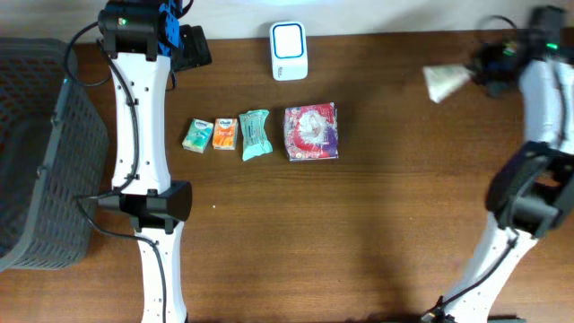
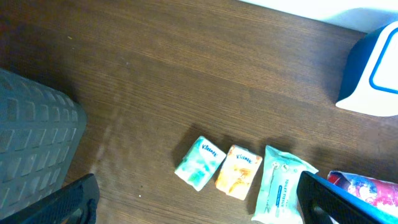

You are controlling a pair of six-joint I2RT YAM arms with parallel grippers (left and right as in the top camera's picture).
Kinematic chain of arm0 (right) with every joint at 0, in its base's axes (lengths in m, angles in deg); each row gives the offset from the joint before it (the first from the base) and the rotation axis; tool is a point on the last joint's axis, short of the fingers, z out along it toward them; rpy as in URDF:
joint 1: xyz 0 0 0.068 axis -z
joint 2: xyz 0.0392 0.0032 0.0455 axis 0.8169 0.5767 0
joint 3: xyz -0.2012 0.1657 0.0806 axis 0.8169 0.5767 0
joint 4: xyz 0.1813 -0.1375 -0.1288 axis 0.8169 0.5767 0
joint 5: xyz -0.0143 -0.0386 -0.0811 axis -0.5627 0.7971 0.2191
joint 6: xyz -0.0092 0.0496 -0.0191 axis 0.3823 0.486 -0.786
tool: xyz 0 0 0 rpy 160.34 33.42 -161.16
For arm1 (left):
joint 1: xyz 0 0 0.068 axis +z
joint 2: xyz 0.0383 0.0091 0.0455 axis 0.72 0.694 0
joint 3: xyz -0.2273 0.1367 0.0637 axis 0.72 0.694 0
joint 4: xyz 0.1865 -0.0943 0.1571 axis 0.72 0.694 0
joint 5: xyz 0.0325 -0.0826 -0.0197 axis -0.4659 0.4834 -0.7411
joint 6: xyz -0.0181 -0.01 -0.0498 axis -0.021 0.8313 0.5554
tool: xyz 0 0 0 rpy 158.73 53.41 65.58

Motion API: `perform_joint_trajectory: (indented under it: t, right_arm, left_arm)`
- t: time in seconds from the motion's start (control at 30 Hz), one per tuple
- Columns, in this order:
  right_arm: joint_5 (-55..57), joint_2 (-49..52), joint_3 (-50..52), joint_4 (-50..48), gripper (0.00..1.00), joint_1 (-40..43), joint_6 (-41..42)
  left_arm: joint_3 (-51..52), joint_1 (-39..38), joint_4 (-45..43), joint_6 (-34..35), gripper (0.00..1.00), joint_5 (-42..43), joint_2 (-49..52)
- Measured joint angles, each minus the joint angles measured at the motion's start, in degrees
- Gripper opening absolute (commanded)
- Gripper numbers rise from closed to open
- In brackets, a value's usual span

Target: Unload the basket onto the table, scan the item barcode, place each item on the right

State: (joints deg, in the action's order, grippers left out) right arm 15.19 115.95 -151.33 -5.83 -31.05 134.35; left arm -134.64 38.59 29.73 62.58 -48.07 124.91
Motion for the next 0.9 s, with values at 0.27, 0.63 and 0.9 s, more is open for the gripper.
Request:
perform_joint_trajectory:
  t: [0.27,0.63,0.9]
  right_arm:
    - [21.7,-0.1,1.3,4.5,0.06,21.6,-15.9]
    - [17.8,3.0,2.1,3.4,0.63,22.9,-16.0]
    - [-0.9,-9.0,1.9,14.3,0.63,13.5,-17.4]
  left_arm:
    - [0.0,0.0,0.0,0.0,0.99,0.0,0.0]
    - [0.0,0.0,0.0,0.0,0.99,0.0,0.0]
    - [0.0,0.0,0.0,0.0,0.99,0.0,0.0]
